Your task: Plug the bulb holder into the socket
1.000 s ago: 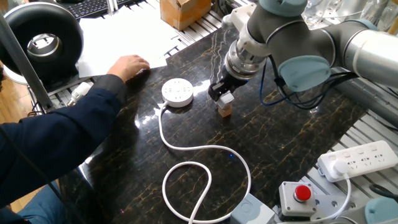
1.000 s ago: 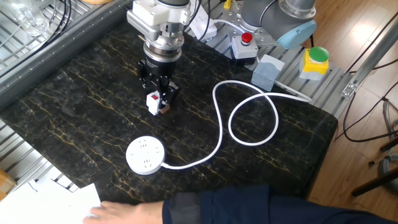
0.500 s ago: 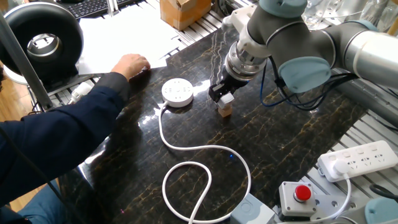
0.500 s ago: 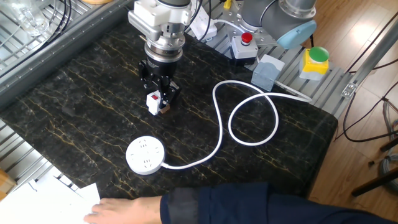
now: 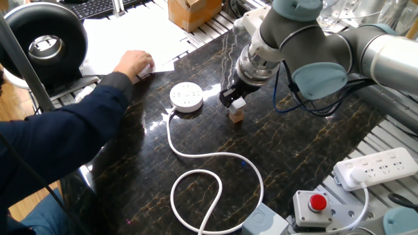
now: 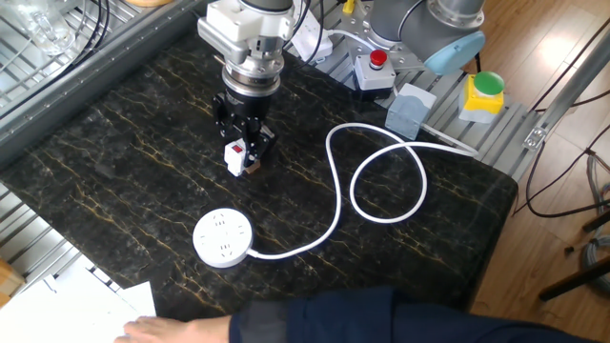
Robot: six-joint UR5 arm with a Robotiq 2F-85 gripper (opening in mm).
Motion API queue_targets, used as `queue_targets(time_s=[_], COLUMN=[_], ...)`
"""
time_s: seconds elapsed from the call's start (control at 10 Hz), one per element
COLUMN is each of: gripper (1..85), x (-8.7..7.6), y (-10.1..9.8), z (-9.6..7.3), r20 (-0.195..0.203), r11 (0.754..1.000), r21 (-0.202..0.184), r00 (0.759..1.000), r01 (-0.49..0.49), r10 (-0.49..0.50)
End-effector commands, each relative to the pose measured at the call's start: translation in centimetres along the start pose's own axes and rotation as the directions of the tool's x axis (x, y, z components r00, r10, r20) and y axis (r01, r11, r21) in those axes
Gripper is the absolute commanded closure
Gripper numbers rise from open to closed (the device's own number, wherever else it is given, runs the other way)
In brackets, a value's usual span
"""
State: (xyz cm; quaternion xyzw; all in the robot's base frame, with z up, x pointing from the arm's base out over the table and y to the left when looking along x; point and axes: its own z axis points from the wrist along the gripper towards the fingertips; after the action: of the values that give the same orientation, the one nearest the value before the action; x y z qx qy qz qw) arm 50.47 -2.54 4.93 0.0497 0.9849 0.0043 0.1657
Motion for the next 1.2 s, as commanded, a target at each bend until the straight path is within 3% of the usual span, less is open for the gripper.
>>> queue_targets(time_s=[0.0,0.6,0.7,1.0,1.1], gripper=[39.7,84.3,84.3,84.3,84.3], x=[-0.3,-1.3,-1.5,-4.1,-5.5], y=[0.1,-0.5,-0.7,-0.3,-0.7], z=[0.0,-0.9,-1.5,-5.4,-6.7], r20=[0.009,-0.015,-0.041,-0.158,-0.177], r11=[1.0,1.0,1.0,0.993,0.99], r21=[-0.009,-0.002,-0.002,-0.084,-0.075], r00=[1.0,1.0,0.999,0.983,0.976], r01=[-0.01,-0.027,-0.005,0.078,0.116], r10=[0.01,0.027,0.005,-0.091,-0.128])
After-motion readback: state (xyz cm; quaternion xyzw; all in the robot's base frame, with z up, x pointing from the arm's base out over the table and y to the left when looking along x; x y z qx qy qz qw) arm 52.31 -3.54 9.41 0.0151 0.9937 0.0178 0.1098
